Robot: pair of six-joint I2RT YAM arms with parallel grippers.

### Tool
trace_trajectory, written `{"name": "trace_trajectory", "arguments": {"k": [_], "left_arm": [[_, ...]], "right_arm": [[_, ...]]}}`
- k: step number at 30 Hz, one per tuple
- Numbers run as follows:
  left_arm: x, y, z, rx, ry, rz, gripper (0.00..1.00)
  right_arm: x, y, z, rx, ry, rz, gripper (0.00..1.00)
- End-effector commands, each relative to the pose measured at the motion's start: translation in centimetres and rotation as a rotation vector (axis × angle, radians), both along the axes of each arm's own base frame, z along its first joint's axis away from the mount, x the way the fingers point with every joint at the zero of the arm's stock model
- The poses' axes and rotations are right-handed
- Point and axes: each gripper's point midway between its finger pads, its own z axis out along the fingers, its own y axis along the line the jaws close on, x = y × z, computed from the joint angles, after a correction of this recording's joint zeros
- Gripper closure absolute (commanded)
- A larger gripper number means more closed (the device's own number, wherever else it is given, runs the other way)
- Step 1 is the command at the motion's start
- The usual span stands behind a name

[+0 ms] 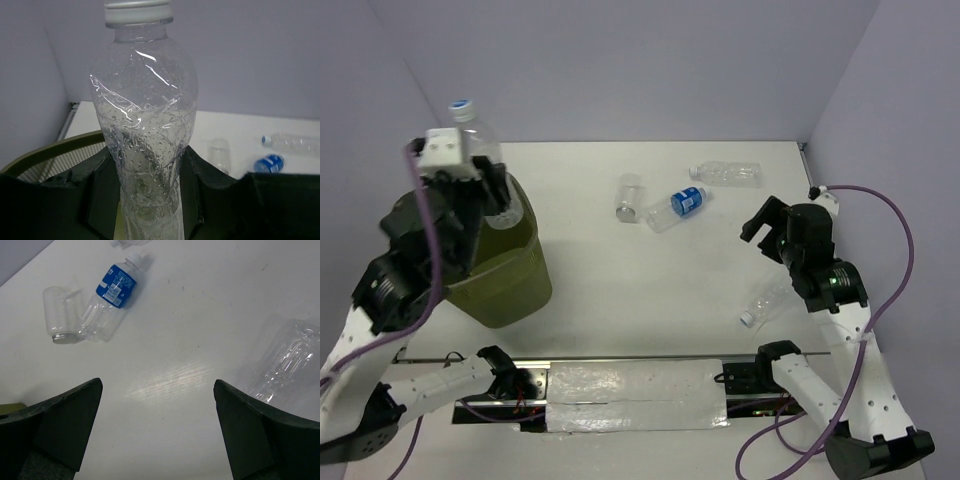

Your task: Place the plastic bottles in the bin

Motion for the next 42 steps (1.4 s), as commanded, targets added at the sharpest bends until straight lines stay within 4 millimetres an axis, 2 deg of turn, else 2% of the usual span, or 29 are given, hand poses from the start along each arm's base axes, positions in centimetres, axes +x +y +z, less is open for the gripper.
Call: {"name": "trace_trajectory", "arguments": {"k": [1,3,8,13,14,17,18,19,20,21,23,24,25,28,30,31,33,34,35,36,37,38,40,42], "left_arm": [[-1.0,4.1,1.6,-0.135,-0.107,0.197,0.97],[-1.9,6.2,1.1,-0.156,-0.120,0.293,0.97],[-2.1,7.9,-3.0,-0.142,-0.078,0.414,0.94],[-1.0,7.9,-8.2,-0.109,0.029,0.470,0.89],[-0.3,7.2,-9.1,-0.125,0.054,0.449,0.87],[0.8,7.4,-11.2,-0.104,0.130,0.466,0.83],[1.2,7.0,-11.6,-0.118,0.151,0.444,0.71],[1.4,7.5,-12.0,-0.115,0.169,0.458,0.65],[1.9,7.2,-12.1,-0.124,0.180,0.455,0.47],[2.2,6.8,-12.2,-0.125,0.191,0.434,0.40],[2.9,6.3,-11.9,-0.125,0.194,0.411,0.19],[3.4,5.7,-12.0,-0.124,0.203,0.376,0.05],[3.8,5.3,-11.9,-0.115,0.209,0.360,0.01],[5.4,4.0,-10.8,-0.090,0.230,0.324,0.00],[6.7,2.9,-9.2,-0.075,0.228,0.293,0.01],[7.5,1.7,-7.8,-0.070,0.221,0.234,0.01],[8.3,-0.7,-6.6,-0.047,0.216,0.125,0.01],[9.3,-2.4,-7.2,-0.017,0.247,0.083,0.01],[9.1,-3.8,-5.5,0.008,0.238,0.039,0.01],[9.3,-4.8,-5.5,0.037,0.253,0.021,0.01],[10.5,-6.4,-6.6,0.082,0.297,0.012,0.01],[10.5,-7.0,-4.5,0.086,0.267,0.002,0.01],[10.6,-10.5,-4.6,0.117,0.303,-0.079,0.01],[10.7,-12.2,-4.9,0.095,0.334,-0.147,0.01]], "right_arm": [[1.2,0.5,0.0,0.006,-0.021,0.024,0.00],[1.3,0.8,-0.4,0.013,-0.009,0.033,0.00],[1.4,0.9,-1.6,0.018,0.014,0.036,0.00],[0.6,-0.2,-3.4,0.001,0.070,-0.034,0.00],[0.2,-0.6,-3.8,-0.003,0.092,-0.061,0.00],[-0.6,-2.8,-3.8,-0.056,0.104,-0.172,0.00],[-1.2,-3.3,-3.7,-0.071,0.110,-0.194,0.00],[-1.5,-3.7,-3.7,-0.082,0.110,-0.213,0.00],[-1.9,-4.4,-3.5,-0.097,0.107,-0.244,0.00],[-2.1,-4.6,-3.5,-0.103,0.106,-0.253,0.00],[-2.7,-5.4,-3.7,-0.114,0.114,-0.306,0.00],[-2.9,-5.7,-4.0,-0.120,0.124,-0.327,0.00],[-3.1,-6.1,-4.2,-0.124,0.134,-0.349,0.00],[-3.3,-6.6,-5.2,-0.127,0.177,-0.386,0.00],[-3.4,-6.9,-6.2,-0.123,0.219,-0.396,0.00],[-3.4,-7.1,-6.9,-0.125,0.249,-0.404,0.00],[-3.6,-7.3,-8.3,-0.112,0.297,-0.414,0.00],[-3.5,-7.3,-9.0,-0.102,0.324,-0.422,0.00],[-3.5,-7.3,-9.8,-0.092,0.341,-0.428,0.00],[-3.4,-7.4,-10.0,-0.091,0.352,-0.433,0.00],[-3.3,-7.5,-10.2,-0.081,0.359,-0.454,0.00],[-3.1,-7.5,-10.7,-0.075,0.382,-0.454,0.00],[-2.7,-6.7,-12.1,-0.032,0.420,-0.433,0.00],[-2.8,-6.9,-13.6,0.003,0.457,-0.455,0.00]]}}
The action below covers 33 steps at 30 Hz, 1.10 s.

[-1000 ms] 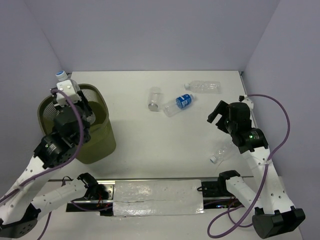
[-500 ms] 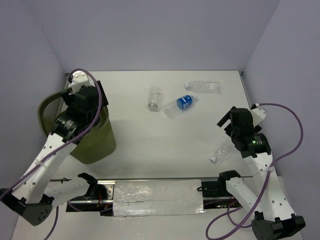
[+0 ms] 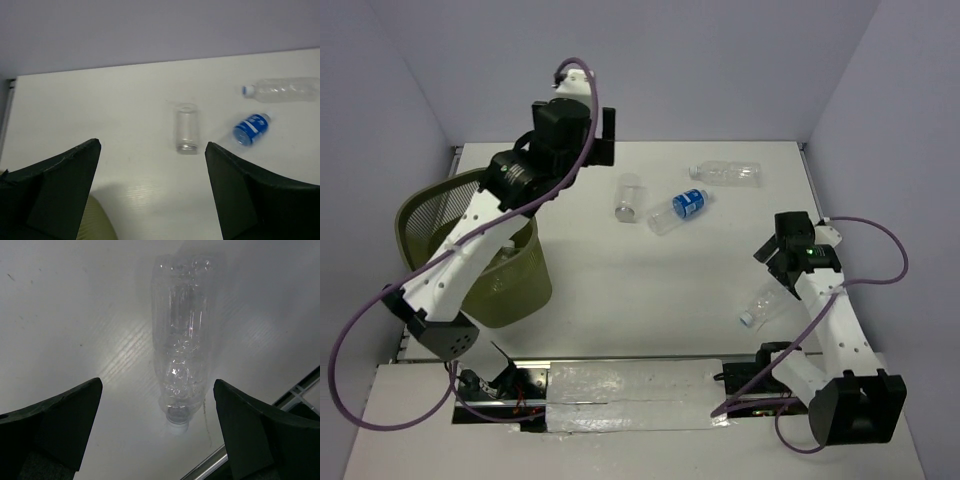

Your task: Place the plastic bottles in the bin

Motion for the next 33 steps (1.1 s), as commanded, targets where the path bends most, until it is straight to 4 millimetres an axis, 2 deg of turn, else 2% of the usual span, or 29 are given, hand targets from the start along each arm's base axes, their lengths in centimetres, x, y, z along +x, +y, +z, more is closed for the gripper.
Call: {"name": "trace_trajectory", "arguments": {"k": [1,2,3,5,13,17,19,20,21,24,27,28,29,30,32,33], "left_arm": [[-0.6,-3.0,-0.2,-0.005,0.061,-0.135,0.01],[-0.9,-4.2,-0.3,-0.030,0.072,-0.194,0.01],[-1.0,-4.6,0.4,-0.058,0.051,-0.213,0.01],[-1.3,-5.3,-0.2,-0.080,0.063,-0.251,0.01],[-1.9,-5.4,-1.8,-0.080,0.100,-0.265,0.01],[-2.0,-5.3,-2.0,-0.080,0.107,-0.267,0.01],[-1.4,-5.4,-2.3,-0.070,0.127,-0.253,0.01],[-1.0,-5.5,-3.5,-0.048,0.166,-0.246,0.00],[-0.8,-5.5,-2.7,-0.066,0.157,-0.242,0.01],[0.3,-5.9,-3.0,-0.097,0.196,-0.247,0.01],[2.0,-5.3,-3.7,-0.167,0.267,-0.245,0.01],[2.7,-5.3,-4.2,-0.203,0.298,-0.266,0.01],[2.7,-5.5,-3.6,-0.241,0.298,-0.286,0.01],[2.9,-5.8,-2.9,-0.276,0.282,-0.312,0.01],[1.8,-7.8,-1.9,-0.354,0.289,-0.422,0.01],[1.8,-8.8,-1.0,-0.390,0.266,-0.472,0.01]], "right_arm": [[0.5,0.5,-2.4,0.099,0.009,-0.057,0.00],[-0.1,0.5,-4.1,0.111,0.052,-0.074,0.00],[-0.3,0.6,-4.8,0.123,0.061,-0.091,0.00],[-0.4,0.5,-6.3,0.136,0.072,-0.109,0.00],[-0.5,1.2,-9.8,0.185,0.084,-0.128,0.01],[0.6,2.0,-9.9,0.226,0.023,-0.095,0.19],[1.5,2.6,-8.9,0.245,-0.030,-0.048,0.28],[1.8,2.7,-8.4,0.242,-0.047,-0.021,0.35],[2.3,2.9,-7.4,0.246,-0.092,0.004,0.39],[3.8,3.3,-4.4,0.237,-0.194,0.091,0.43],[5.1,5.3,0.0,0.262,-0.329,0.257,0.43],[5.7,6.2,3.0,0.252,-0.410,0.360,0.42],[6.0,7.3,4.7,0.266,-0.458,0.432,0.41],[6.2,9.6,7.7,0.308,-0.530,0.562,0.41],[6.2,11.4,10.3,0.309,-0.576,0.693,0.39],[6.0,13.0,12.4,0.316,-0.602,0.775,0.39]]}}
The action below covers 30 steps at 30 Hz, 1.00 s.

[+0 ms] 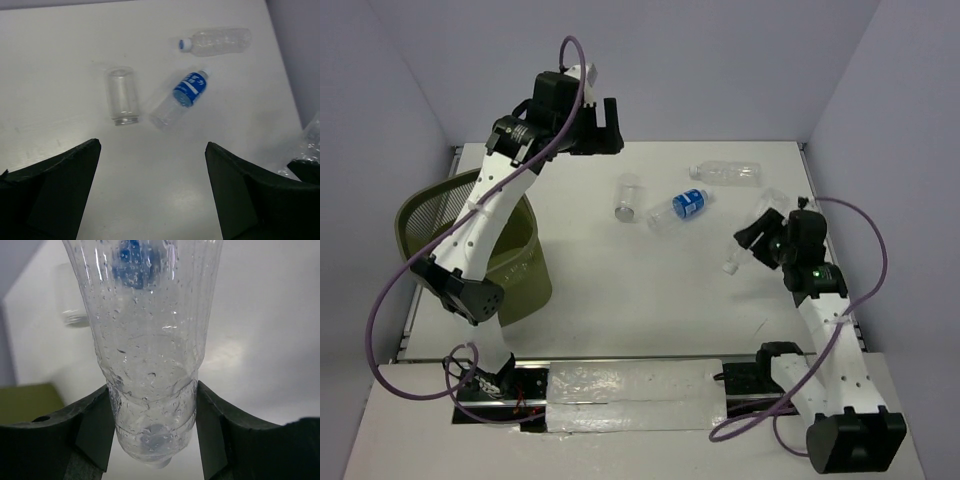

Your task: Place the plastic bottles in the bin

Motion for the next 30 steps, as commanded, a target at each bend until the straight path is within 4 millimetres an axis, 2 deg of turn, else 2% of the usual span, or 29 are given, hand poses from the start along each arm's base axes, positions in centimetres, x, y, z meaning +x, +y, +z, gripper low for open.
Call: {"name": "trace_trajectory", "arguments": {"k": [1,2,3,4,5,7,10,14,16,18,22,24,30], "left_arm": [[-2.7,-4.4,4.4,-0.229,-0.032,-0.210,0.01],[-3.9,-5.6,4.8,-0.289,-0.006,-0.287,0.01],[-4.3,-6.2,5.2,-0.322,-0.004,-0.319,0.01],[-4.5,-6.8,6.1,-0.359,-0.022,-0.351,0.01],[-5.7,-7.8,6.2,-0.409,0.014,-0.417,0.02],[-6.5,-8.8,6.3,-0.468,0.042,-0.478,0.03],[-7.7,-10.0,5.9,-0.510,0.086,-0.555,0.03],[-7.7,-11.1,3.8,-0.491,0.143,-0.563,0.01],[-8.3,-11.9,3.0,-0.497,0.162,-0.589,0.01],[-8.8,-13.1,3.1,-0.513,0.144,-0.626,0.01],[-9.1,-14.8,1.6,-0.505,0.184,-0.652,0.01],[-9.5,-15.6,1.7,-0.503,0.182,-0.669,0.01],[-9.8,-17.3,0.6,-0.507,0.213,-0.703,0.01]], "right_arm": [[0.2,6.8,8.9,0.003,-0.264,0.394,0.39],[0.2,7.7,9.0,-0.010,-0.258,0.442,0.38],[0.1,8.7,10.5,-0.010,-0.285,0.483,0.38],[-0.5,10.4,10.8,-0.005,-0.290,0.544,0.37],[-0.4,11.1,10.8,0.002,-0.281,0.567,0.37],[-0.4,12.0,11.7,0.020,-0.287,0.583,0.36],[-0.2,12.8,12.1,0.032,-0.291,0.599,0.38],[-0.4,13.8,12.4,0.044,-0.292,0.638,0.37],[-0.5,14.3,12.4,0.050,-0.282,0.648,0.37],[-0.6,14.6,12.4,0.050,-0.276,0.657,0.37],[-0.9,15.2,12.5,0.058,-0.276,0.676,0.36],[-1.0,15.5,12.5,0.066,-0.275,0.691,0.35],[-1.5,16.4,12.5,0.096,-0.271,0.729,0.34]]}}
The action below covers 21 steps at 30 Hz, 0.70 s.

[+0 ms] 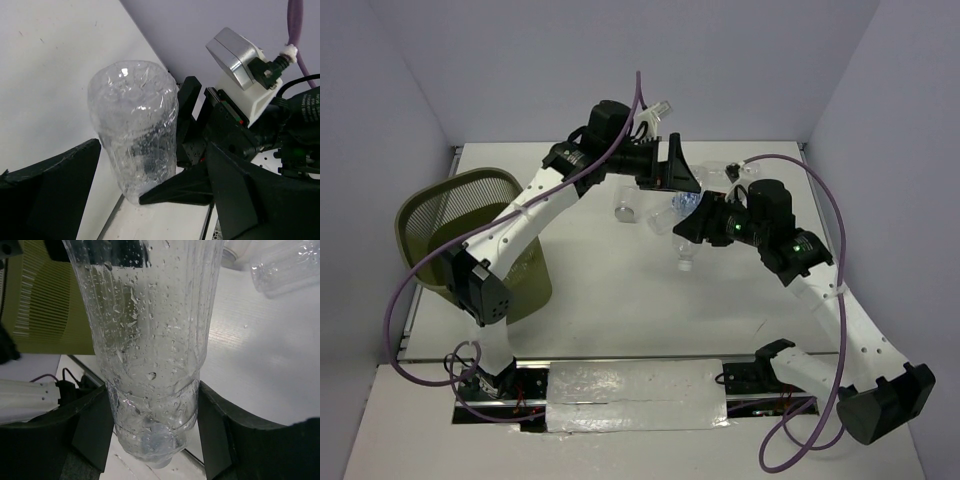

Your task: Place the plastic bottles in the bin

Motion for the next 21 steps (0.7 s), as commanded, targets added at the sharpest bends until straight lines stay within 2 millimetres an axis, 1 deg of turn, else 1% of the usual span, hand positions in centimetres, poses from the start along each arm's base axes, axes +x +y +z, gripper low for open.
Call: {"name": "trace_trajectory", "arguments": {"k": [1,5,7,10,11,12,13,14,15,16,17,18,19,20,21], "left_arm": [[-0.1,-1.3,1.6,-0.057,-0.034,-0.040,0.01],[-0.2,-1.9,0.8,-0.050,-0.022,-0.046,0.01],[-0.1,-2.0,0.5,-0.045,-0.020,-0.040,0.03],[-0.3,-1.9,0.5,-0.046,-0.024,-0.043,0.18],[-0.2,-1.8,0.5,-0.045,-0.027,-0.039,0.30],[-0.3,-1.7,0.7,-0.045,-0.033,-0.034,0.38],[-0.3,-1.6,0.8,-0.043,-0.040,-0.030,0.55],[-0.4,-1.4,0.8,-0.036,-0.038,-0.026,0.61],[-0.2,-1.2,1.3,-0.033,-0.059,-0.013,0.65],[-0.1,-1.1,1.4,-0.025,-0.065,-0.007,0.70],[-0.2,-0.7,2.0,-0.016,-0.086,-0.002,0.71],[-0.2,-0.4,2.3,-0.003,-0.099,0.008,0.71],[0.6,0.1,2.5,0.023,-0.123,0.051,0.71],[1.1,0.8,2.8,0.043,-0.141,0.081,0.72],[1.3,1.8,3.6,0.072,-0.170,0.105,0.72]], "right_arm": [[-0.1,1.3,2.7,0.050,-0.064,0.051,0.34],[-0.4,1.9,2.7,0.047,-0.060,0.076,0.34],[-0.3,1.9,2.6,0.042,-0.060,0.072,0.33],[-0.4,1.7,2.5,0.038,-0.057,0.063,0.32],[-0.4,1.5,2.5,0.033,-0.057,0.055,0.31],[-0.4,1.5,2.4,0.028,-0.059,0.052,0.28],[-0.6,1.3,2.5,0.025,-0.058,0.047,0.26],[-0.4,1.0,2.5,0.018,-0.060,0.032,0.22],[-0.5,0.9,2.7,0.014,-0.065,0.026,0.13],[-0.7,0.6,3.0,0.008,-0.069,0.020,0.09],[-0.8,0.3,3.3,-0.005,-0.078,0.016,0.01],[-1.0,0.1,3.7,-0.016,-0.083,0.015,0.00],[-1.7,-0.4,4.8,-0.030,-0.086,0.015,0.00],[-2.1,-0.8,5.5,-0.055,-0.111,0.021,0.00],[-2.4,-1.4,6.2,-0.078,-0.124,0.008,0.00]]}}
